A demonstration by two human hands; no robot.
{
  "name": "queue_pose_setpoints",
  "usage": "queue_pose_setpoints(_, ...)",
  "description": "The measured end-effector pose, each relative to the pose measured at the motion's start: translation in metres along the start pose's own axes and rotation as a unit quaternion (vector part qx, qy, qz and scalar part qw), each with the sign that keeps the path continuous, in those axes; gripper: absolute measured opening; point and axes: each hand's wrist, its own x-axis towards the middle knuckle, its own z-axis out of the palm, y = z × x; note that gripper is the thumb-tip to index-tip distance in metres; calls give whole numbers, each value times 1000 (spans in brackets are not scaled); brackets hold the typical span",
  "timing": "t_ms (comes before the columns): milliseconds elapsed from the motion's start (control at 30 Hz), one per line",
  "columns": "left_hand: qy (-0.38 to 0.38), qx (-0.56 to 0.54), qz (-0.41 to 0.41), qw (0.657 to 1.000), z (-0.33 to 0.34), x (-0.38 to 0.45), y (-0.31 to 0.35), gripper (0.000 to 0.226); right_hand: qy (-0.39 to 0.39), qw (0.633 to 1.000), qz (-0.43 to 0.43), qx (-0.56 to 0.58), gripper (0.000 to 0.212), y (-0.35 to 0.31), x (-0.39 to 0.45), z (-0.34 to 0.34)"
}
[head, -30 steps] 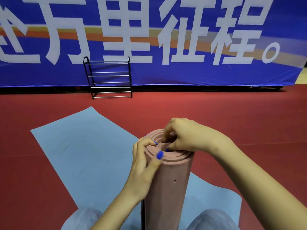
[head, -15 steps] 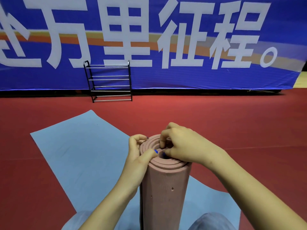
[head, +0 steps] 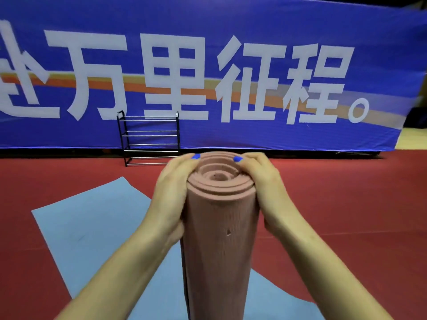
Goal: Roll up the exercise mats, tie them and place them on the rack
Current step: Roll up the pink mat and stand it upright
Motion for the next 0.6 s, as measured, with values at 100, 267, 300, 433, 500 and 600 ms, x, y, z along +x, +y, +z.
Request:
queue_pose_setpoints(100, -49, 14, 41, 998, 12, 9, 60, 29, 5, 994, -109, -8, 47, -62, 19, 8)
queue_pose_setpoints(267, -136, 10, 73, 988, 10, 24, 117, 38, -17, 971, -238, 17, 29, -124, 26, 11)
queue_pose_setpoints(300, -155, 6, 60, 986, 2, 27, 111, 35, -30, 967, -253, 23, 32, -119, 25, 8)
queue_pose_setpoints(433, -149, -19, -41, 988, -32, 19, -22, 34, 7, 982, -184, -33, 36, 24, -14, 26)
queue_pose_setpoints(500, -56, -24, -147, 987, -45, 11, -78, 32, 67, 994, -85, -29, 35, 99, -34, 37)
queue_pose_setpoints(600, 8, -57, -210, 976, -51, 15, -91, 30, 106, 994, -22, 3, 30, 122, -31, 50)
